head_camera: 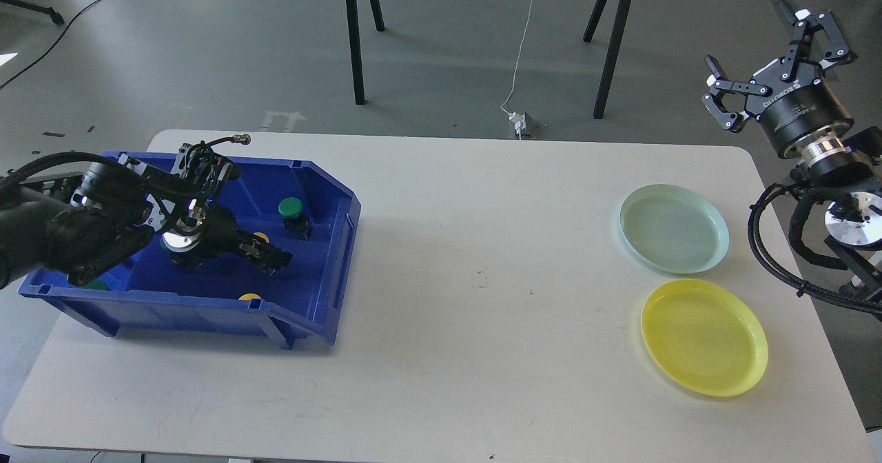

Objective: Pass button and place on color plate
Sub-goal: 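Lower the left gripper into the bin and grasp the yellow-capped button, then lift the button with the left gripper toward the right gripper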

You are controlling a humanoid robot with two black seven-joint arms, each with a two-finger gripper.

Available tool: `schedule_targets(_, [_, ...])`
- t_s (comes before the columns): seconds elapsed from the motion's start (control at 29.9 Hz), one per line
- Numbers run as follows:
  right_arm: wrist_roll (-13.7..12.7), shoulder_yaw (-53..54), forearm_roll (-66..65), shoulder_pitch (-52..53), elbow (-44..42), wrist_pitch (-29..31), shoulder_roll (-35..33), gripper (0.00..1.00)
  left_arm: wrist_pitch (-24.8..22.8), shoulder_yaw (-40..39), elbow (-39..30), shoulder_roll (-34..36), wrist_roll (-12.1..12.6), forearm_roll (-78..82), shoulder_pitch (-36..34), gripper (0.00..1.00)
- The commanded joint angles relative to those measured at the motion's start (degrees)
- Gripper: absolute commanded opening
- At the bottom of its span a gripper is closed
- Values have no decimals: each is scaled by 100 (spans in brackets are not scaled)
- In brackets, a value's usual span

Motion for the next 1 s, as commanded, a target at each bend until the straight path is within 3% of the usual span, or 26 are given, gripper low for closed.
schedule_targets(0.0, [3,2,1,-10,0,0,0,99,0,9,0,15,-1,0,1,48])
schedule_targets(0.07, [-5,2,1,-10,0,0,0,99,0,9,0,15,-1,1,1,45])
schedule_targets(0.13, [3,2,1,-10,-9,0,0,99,0,0,0,24,-1,0,1,23])
schedule_targets(0.23, [3,2,1,-18,0,0,0,99,0,-8,-18,42,-1,0,-17,9])
schedule_targets(0.43, [3,11,1,-18,0,0,0,99,0,-79,-324,488,-1,-26,-104,6])
schedule_targets(0.67, [3,11,1,-36,-35,0,0,99,0,-1123,-2643,2377,-1,-166,-351,6])
schedule_targets(0.87, [3,134,19,-115,-26,0,-9,99,0,-1863,-3445,3249,-1,-1333,-315,7])
schedule_targets(0.97, [-32,222,19,-115,18,0,-9,99,0,-2327,-4461,3713,-1,-2667,-324,8])
